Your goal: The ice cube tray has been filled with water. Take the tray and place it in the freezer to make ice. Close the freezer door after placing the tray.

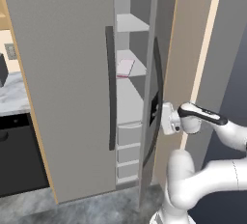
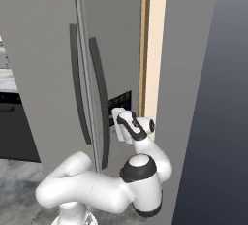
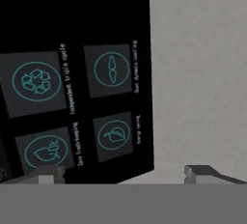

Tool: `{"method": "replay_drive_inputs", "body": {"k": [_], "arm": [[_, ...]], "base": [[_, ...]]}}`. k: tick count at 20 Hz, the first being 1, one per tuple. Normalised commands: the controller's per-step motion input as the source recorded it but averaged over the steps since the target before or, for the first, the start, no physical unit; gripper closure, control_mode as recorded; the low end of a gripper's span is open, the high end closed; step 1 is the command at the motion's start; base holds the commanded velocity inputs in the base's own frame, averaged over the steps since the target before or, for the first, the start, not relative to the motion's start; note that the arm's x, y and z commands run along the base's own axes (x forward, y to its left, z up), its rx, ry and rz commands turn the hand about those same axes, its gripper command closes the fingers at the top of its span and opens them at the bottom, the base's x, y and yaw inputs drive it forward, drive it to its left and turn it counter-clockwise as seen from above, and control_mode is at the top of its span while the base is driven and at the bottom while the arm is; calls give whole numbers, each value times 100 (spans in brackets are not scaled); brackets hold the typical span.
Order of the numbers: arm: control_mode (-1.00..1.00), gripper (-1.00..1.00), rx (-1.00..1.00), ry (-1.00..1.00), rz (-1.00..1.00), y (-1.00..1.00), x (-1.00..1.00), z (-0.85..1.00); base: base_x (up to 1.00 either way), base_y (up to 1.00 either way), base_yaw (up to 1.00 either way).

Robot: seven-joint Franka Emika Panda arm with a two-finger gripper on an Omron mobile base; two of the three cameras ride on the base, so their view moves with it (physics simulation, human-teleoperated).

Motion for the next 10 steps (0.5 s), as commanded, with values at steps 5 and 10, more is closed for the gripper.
{"method": "replay_drive_inputs", "body": {"k": [5,10], "arm": [[-100,-100,0,0,-4,75,34,0],[-100,-100,0,1,-6,72,37,0]], "base": [[0,0,0],[0,0,0]]}}
